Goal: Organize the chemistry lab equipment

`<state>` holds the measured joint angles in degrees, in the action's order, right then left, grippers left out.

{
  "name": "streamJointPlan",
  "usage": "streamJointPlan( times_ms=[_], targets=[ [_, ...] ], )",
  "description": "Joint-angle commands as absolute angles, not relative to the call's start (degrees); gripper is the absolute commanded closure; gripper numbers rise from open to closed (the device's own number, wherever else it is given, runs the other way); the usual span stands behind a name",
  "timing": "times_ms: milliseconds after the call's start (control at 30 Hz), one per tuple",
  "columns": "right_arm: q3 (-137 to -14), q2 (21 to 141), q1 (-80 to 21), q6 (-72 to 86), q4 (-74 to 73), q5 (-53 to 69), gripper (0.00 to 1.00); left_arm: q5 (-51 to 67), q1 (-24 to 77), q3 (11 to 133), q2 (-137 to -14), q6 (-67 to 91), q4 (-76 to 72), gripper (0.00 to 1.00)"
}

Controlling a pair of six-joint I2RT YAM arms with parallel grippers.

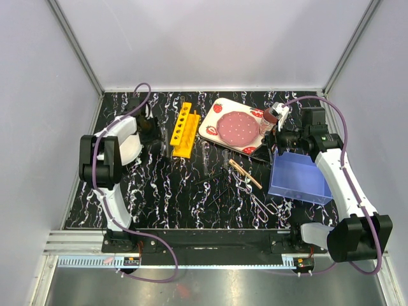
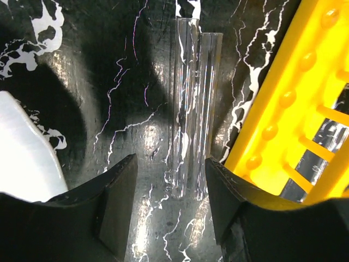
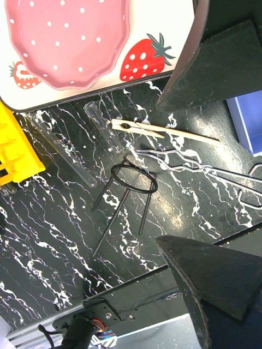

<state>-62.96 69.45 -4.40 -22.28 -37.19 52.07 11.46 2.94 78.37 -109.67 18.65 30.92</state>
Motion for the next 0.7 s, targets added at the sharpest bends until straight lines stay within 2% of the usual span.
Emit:
streamJointPlan(
  times_ms=[0,200,667],
  targets=[
    [-62.5,69.3,-4.0,-22.0,-36.3,53.9,0.0,5.0,4.7,82.2,-111.5,17.2,32.9,0.45],
    [-62.0,69.3,-3.9,-21.8,-35.9,54.1,0.0,1.8,6.1,83.3,-112.8,16.5,34.1,0.47],
    [-61.7,68.0,-3.5,-21.7,-35.6,54.1,0.0,2.0,7.3,84.6,-115.4,16.4,35.7,0.53]
  ],
)
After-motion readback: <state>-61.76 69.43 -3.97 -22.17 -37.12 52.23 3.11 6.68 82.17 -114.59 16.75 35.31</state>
